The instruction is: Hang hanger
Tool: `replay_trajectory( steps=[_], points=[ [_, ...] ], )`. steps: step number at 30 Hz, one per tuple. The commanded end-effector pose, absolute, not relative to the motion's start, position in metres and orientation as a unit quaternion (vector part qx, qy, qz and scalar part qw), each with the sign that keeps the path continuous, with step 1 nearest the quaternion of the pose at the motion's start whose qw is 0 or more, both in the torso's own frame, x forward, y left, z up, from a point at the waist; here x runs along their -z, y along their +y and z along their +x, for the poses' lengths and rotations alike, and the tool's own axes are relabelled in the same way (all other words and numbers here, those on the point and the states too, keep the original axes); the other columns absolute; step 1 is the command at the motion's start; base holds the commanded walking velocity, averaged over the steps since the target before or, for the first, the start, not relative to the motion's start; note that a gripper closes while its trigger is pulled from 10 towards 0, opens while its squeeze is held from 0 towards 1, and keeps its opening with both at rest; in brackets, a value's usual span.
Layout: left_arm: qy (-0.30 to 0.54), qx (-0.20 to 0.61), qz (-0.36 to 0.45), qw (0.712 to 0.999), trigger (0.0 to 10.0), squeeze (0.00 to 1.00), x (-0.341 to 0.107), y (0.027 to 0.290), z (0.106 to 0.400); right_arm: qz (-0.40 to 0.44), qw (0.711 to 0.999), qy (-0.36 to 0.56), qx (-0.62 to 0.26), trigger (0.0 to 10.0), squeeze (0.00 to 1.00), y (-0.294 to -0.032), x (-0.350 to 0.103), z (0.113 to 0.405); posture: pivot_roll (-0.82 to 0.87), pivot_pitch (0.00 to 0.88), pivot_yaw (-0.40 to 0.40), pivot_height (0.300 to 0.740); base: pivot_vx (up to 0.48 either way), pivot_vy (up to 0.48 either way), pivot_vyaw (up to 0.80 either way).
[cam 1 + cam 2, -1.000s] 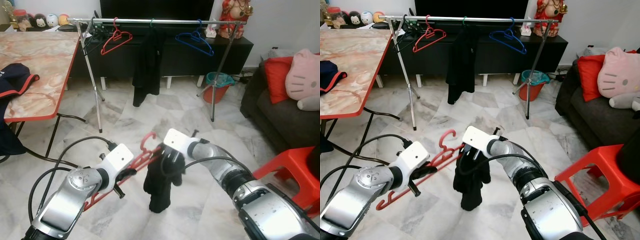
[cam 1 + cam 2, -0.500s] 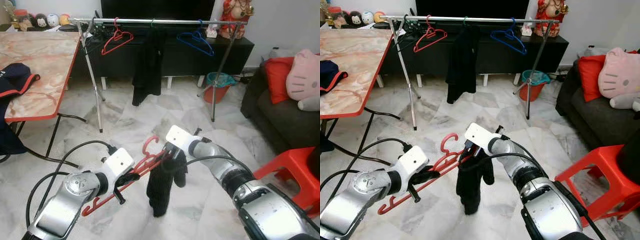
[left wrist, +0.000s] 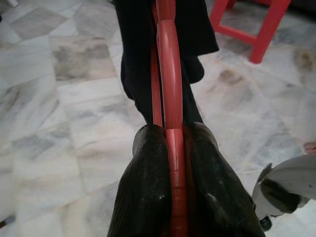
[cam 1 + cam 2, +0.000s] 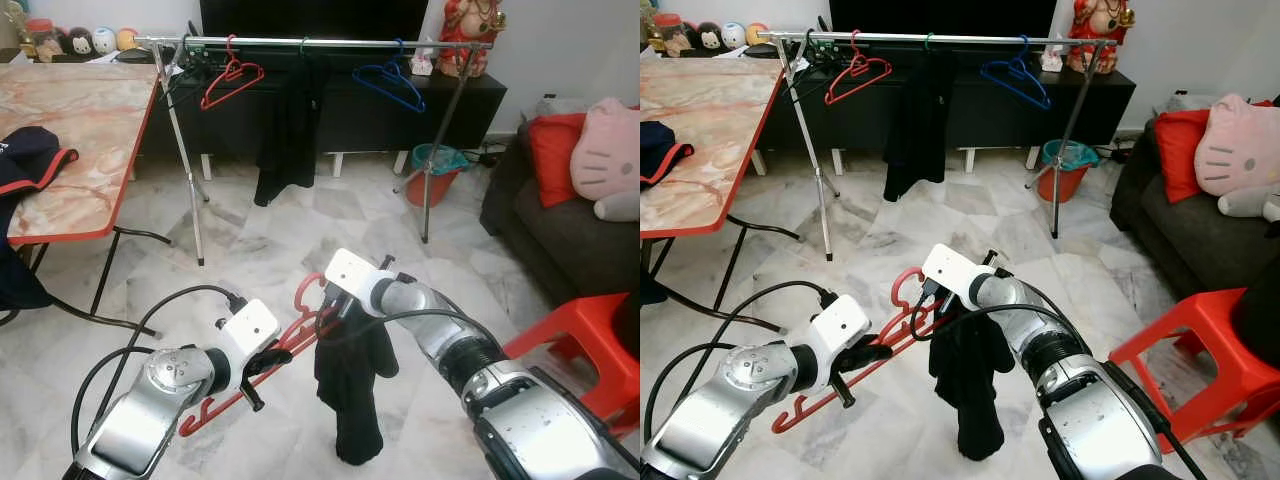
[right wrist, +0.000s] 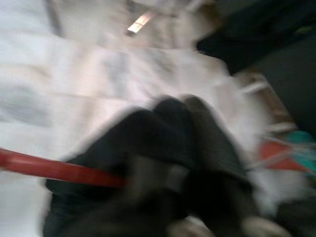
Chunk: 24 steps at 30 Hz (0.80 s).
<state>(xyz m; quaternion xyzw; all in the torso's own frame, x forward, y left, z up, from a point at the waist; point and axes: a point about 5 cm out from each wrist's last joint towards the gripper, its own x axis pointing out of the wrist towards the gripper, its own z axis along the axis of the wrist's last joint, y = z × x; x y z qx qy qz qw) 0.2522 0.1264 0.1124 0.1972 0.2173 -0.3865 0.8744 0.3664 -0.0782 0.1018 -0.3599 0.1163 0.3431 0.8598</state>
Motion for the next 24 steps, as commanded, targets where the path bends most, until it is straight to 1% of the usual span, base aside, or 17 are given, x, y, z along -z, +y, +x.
replay_trajectory(
  steps=[1,3,5,7,8,11,14,17,19,21,23,24],
  points=[
    [0.197,0.374,0.209,0.882,10.0,0.0,-0.117,0.116,0.261,-0.35,0.86,0.092,-0.36,10.0,0.0,-0.063,-0.112,0.366,0.13,0.0,-0.127,0.74,0.0,0.0,0.0],
    [0.199,0.371,0.198,0.885,10.0,0.0,-0.116,0.113,0.262,-0.348,0.859,0.089,-0.366,10.0,0.0,-0.061,-0.112,0.365,0.13,0.0,-0.127,0.74,0.0,0.0,0.0],
    [0.197,0.385,0.189,0.882,10.0,0.0,-0.116,0.109,0.26,-0.346,0.857,0.087,-0.372,10.0,0.0,-0.06,-0.112,0.363,0.13,0.0,-0.127,0.74,0.0,0.0,0.0],
    [0.187,0.431,0.167,0.867,10.0,0.0,-0.119,0.099,0.251,-0.344,0.853,0.081,-0.383,10.0,0.0,-0.059,-0.112,0.361,0.12,0.0,-0.129,0.74,0.0,0.0,0.0],
    [0.186,0.439,0.164,0.863,10.0,0.0,-0.119,0.097,0.249,-0.346,0.852,0.079,-0.385,10.0,0.0,-0.06,-0.112,0.361,0.12,0.0,-0.129,0.74,0.0,0.0,0.0],
    [0.184,0.455,0.165,0.856,10.0,0.0,-0.119,0.095,0.246,-0.351,0.851,0.081,-0.381,10.0,0.0,-0.063,-0.112,0.361,0.12,0.0,-0.13,0.74,0.0,0.0,0.0],
    [0.18,0.471,0.16,0.848,10.0,0.0,-0.12,0.095,0.244,-0.374,0.849,0.078,-0.366,10.0,0.0,-0.071,-0.113,0.365,0.12,0.0,-0.131,0.74,0.0,0.0,0.0],
    [0.178,0.474,0.163,0.847,10.0,0.0,-0.12,0.094,0.245,-0.368,0.85,0.075,-0.37,10.0,0.0,-0.069,-0.115,0.364,0.12,0.0,-0.131,0.74,0.0,0.0,0.0],
    [0.172,0.457,0.17,0.856,10.0,0.0,-0.12,0.093,0.252,-0.346,0.851,0.068,-0.389,10.0,0.0,-0.061,-0.119,0.362,0.12,0.0,-0.131,0.74,0.0,0.0,0.0],
    [0.16,0.418,0.168,0.878,10.0,0.0,-0.122,0.092,0.262,-0.327,0.85,0.061,-0.408,10.0,0.0,-0.053,-0.121,0.358,0.12,0.0,-0.129,0.74,0.0,0.0,0.0],
    [0.156,0.38,0.16,0.898,10.0,0.0,-0.124,0.093,0.27,-0.327,0.846,0.059,-0.418,10.0,0.0,-0.05,-0.121,0.356,0.12,0.0,-0.129,0.74,0.0,0.0,0.0],
    [0.151,0.346,0.154,0.913,10.0,0.0,-0.125,0.095,0.276,-0.334,0.842,0.06,-0.419,10.0,0.0,-0.05,-0.12,0.355,0.12,0.0,-0.129,0.74,0.0,0.0,0.0]
  ],
)
